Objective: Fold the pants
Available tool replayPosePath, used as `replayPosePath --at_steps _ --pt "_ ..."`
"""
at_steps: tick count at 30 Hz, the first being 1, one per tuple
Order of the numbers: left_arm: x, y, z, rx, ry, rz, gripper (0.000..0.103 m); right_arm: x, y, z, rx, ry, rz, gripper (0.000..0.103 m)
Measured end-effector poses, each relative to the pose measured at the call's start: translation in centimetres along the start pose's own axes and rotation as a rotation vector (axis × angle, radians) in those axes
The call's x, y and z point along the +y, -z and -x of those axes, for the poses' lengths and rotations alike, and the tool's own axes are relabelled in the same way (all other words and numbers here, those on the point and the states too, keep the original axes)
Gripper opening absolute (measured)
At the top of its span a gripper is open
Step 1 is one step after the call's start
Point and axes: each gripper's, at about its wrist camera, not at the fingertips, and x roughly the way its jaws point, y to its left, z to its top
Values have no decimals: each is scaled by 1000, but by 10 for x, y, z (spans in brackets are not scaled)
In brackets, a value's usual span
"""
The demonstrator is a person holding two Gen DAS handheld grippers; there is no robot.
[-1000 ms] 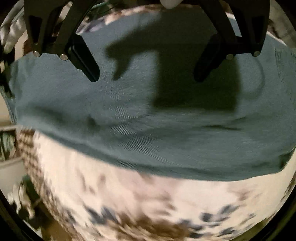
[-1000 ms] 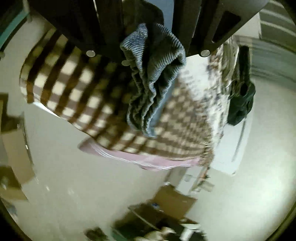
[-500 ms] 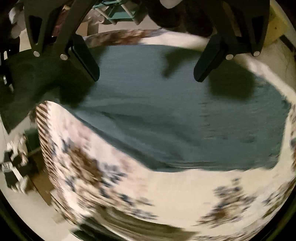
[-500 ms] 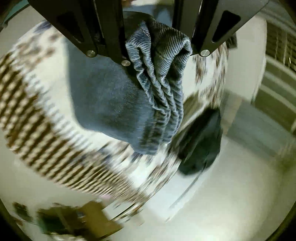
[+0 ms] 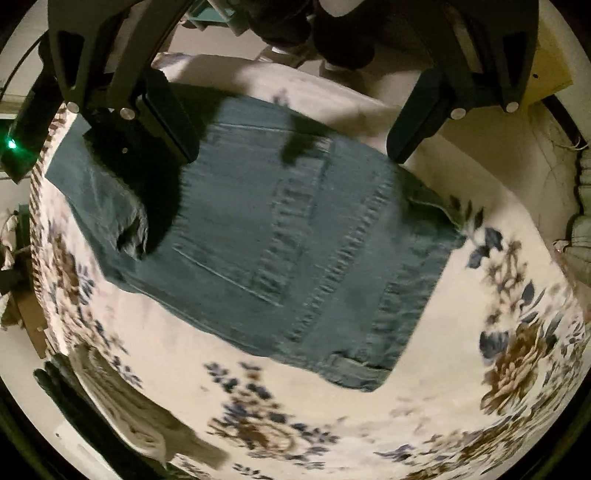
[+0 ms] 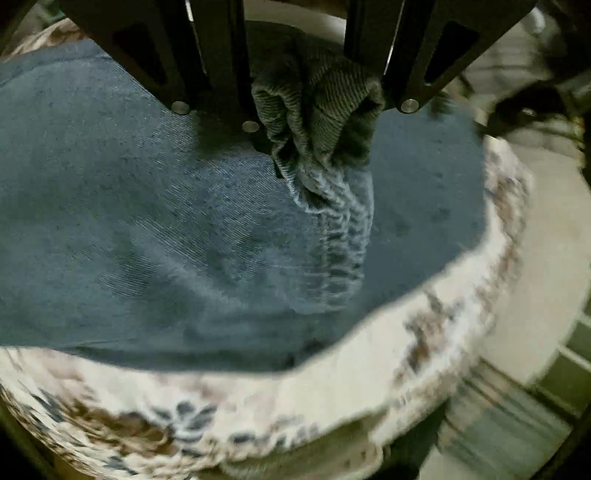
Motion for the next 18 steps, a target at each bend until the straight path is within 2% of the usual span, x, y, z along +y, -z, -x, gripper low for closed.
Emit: replayPosePath --at_steps 1,3,5,7,9,14,16,17,18 --pt "1 -2 -2 4 12 2 103 0 -2 -2 34 -6 -5 20" --pt "-4 -6 -3 -2 48 -3 103 -5 -6 4 85 -93 -41 46" --pt "-17 -12 -3 -12 97 -22 103 -23 -4 25 73 -194 -104 86" --pt "-36 -19 -6 -14 158 -47 103 -43 0 48 38 -208 -149 89" --pt "-57 -26 -12 -20 190 -69 103 -72 2 67 19 -151 -206 89" --pt "-118 -38 -56 -9 157 -212 103 -133 -2 83 14 97 -271 89" --pt "-138 -38 -71 -17 168 -279 93 -150 -7 92 -3 142 -293 89" --pt "-147 -37 -74 -32 173 -323 67 -160 -10 95 -8 165 -305 89" --pt "-156 -35 -76 -55 171 -379 32 -166 -11 96 -10 178 -314 89"
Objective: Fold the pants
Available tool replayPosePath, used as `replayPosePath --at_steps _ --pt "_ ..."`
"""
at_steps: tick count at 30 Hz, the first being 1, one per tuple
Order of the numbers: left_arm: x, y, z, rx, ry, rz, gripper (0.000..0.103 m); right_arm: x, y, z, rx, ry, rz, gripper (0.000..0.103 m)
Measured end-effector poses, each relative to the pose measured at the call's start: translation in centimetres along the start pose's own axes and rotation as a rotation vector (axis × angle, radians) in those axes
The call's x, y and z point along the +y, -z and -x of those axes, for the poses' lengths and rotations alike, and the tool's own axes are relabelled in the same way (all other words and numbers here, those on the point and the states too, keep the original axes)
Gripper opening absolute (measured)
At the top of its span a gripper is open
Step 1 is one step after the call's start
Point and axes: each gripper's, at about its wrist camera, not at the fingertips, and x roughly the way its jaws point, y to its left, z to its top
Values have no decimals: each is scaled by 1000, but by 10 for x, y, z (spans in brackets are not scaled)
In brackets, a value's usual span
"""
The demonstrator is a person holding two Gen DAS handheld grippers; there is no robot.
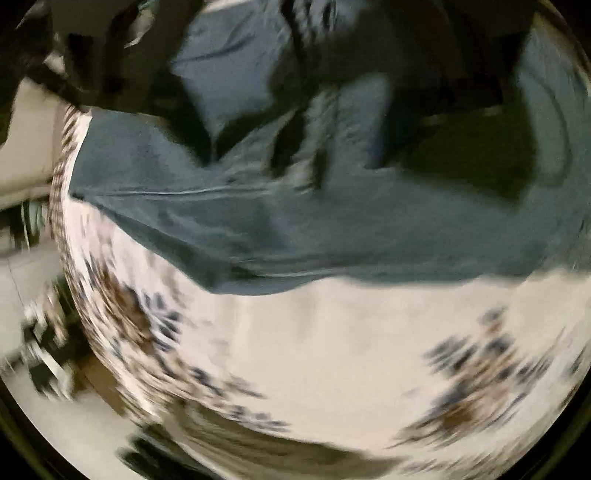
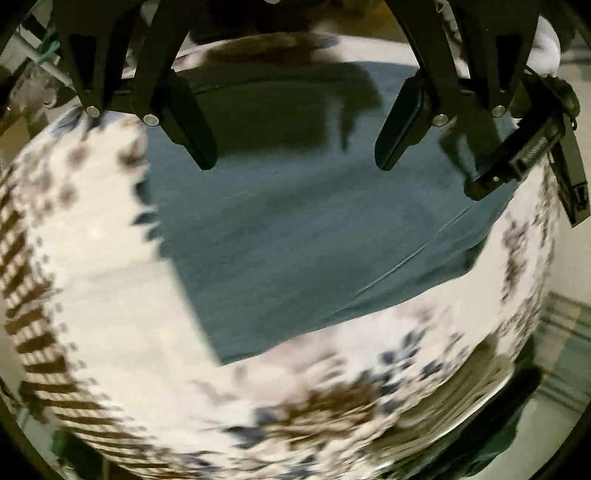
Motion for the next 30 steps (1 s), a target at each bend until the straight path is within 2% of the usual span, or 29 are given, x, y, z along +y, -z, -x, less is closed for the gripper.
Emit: replayPosePath --at_steps 2,3,6,12,13,14,15,17,18,20,24,30 --pt "-13 2 -4 -24 -37 -104 28 -12 -4 0 0 37 -19 89" --pt "-11 3 -4 -30 -28 -108 26 -7 -12 -3 3 56 -23 89" --pt "3 3 -3 -26 13 -80 24 -10 -16 -12 13 128 -26 89" --pt "10 -1 7 -6 72 12 27 -6 -21 -29 32 172 -15 89" --pt "10 0 13 -15 84 32 30 -2 -21 -31 33 189 -4 89" --pt "10 2 17 -18 89 44 37 2 -21 -31 32 193 10 89" --pt "11 5 24 -18 85 59 55 6 -20 -32 31 187 26 89" --pt "13 10 36 -39 69 85 77 16 -18 -34 43 196 68 89" --pt "16 14 43 -55 72 103 83 23 -17 -36 49 194 88 90" --pt "23 22 56 -66 49 141 96 35 -13 -39 64 213 130 101" --pt "49 45 79 -66 -6 232 96 64 0 -37 66 261 218 102" --pt "104 91 112 -107 -29 422 96 98 24 -14 38 247 301 102"
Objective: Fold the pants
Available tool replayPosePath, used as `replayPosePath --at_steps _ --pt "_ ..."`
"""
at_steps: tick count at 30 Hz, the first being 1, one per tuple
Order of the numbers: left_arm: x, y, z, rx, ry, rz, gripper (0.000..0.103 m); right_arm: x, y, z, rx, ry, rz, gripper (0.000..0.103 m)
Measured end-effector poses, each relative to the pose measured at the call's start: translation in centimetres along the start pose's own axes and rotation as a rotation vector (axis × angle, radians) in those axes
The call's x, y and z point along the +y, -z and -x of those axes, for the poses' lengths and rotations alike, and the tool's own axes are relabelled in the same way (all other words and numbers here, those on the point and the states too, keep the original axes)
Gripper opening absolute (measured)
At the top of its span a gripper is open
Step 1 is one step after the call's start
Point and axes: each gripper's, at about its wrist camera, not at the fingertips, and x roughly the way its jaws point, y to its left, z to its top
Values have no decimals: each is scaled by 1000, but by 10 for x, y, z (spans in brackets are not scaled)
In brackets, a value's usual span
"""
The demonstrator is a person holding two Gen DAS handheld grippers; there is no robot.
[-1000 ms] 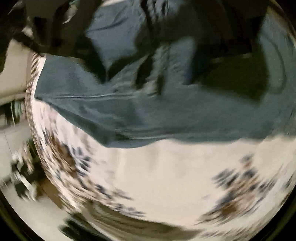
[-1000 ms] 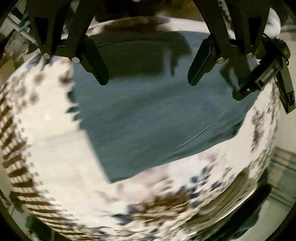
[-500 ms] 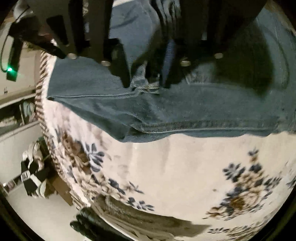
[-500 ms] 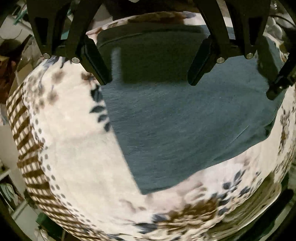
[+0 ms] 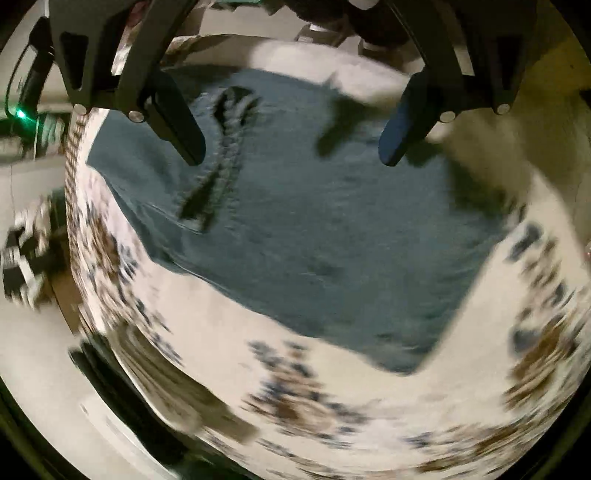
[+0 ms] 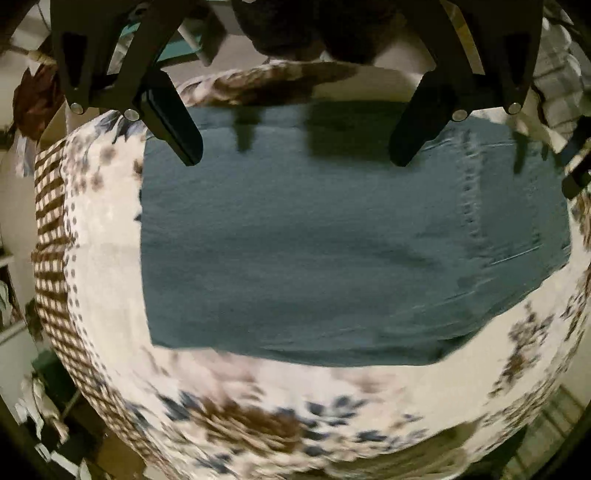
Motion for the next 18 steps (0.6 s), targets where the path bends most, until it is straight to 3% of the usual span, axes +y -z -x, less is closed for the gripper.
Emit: replayPosePath --at_steps 7,13,16,17,18 --pt "70 8 12 -44 -33 203 96 40 18 30 -2 -22 36 102" --pt "122 4 -3 -114 56 426 96 53 22 24 51 -28 38 103" --pt "137 4 -19 -138 122 488 95 52 21 12 86 -36 21 103" --pt "141 3 -23 -151 146 504 88 51 20 9 91 -35 13 103" --pt "144 2 -25 -168 162 512 69 50 20 7 93 -37 6 103"
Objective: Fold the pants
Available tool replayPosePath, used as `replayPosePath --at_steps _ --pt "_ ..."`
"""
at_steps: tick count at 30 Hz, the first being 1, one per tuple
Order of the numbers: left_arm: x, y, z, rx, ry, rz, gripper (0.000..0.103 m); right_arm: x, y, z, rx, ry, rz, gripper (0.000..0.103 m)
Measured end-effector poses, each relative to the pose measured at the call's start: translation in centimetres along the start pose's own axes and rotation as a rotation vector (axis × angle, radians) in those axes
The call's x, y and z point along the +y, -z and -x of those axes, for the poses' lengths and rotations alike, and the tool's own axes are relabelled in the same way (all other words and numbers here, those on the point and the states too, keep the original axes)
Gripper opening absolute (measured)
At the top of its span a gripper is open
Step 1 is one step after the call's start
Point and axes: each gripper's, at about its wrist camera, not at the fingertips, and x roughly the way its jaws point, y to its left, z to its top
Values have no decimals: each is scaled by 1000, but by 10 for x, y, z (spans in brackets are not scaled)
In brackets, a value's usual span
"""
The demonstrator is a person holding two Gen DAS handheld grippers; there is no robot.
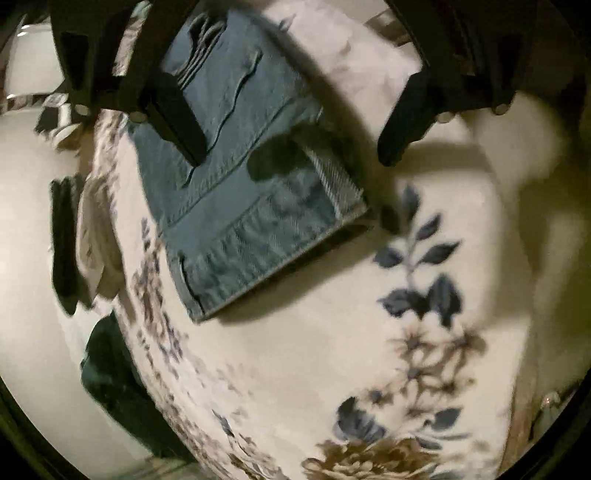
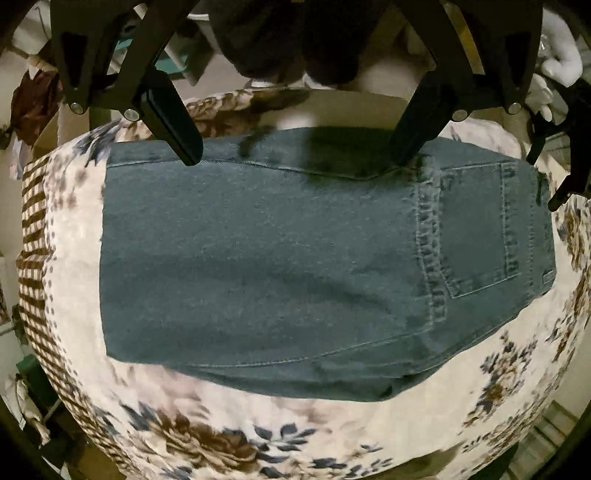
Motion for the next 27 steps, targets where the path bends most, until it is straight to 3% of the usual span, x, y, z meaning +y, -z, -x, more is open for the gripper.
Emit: replayPosePath --at_steps 5,7,9,10,13,14,15,17,20,27 --pt "4 -5 -2 -82 10 7 36 -4 -3 -7 -1 -6 -15 103" --pt "13 -4 -1 -100 44 31 36 -6 -4 -9 1 -11 -23 103" --pt "24 -5 0 -119 96 81 56 -8 -4 -11 1 -25 -31 103" --pt "27 -6 -1 -126 131 96 58 -8 -4 -12 2 -26 -31 103" --pt "19 -8 -3 -143 124 71 55 -10 -3 -14 8 -36 -32 103" --pt "18 -8 -1 -152 112 74 28 -11 -2 -15 11 -42 -39 103" --pt "16 -9 0 -156 107 70 21 -14 -1 -16 15 -50 -46 103" --pt "10 -8 8 -168 125 29 19 -19 1 -18 18 -62 -61 103" --pt "-19 -2 35 -204 149 -109 18 -30 3 -19 20 -67 -76 103" --pt "-125 39 97 -212 293 -428 16 -75 11 -17 0 -98 -151 102"
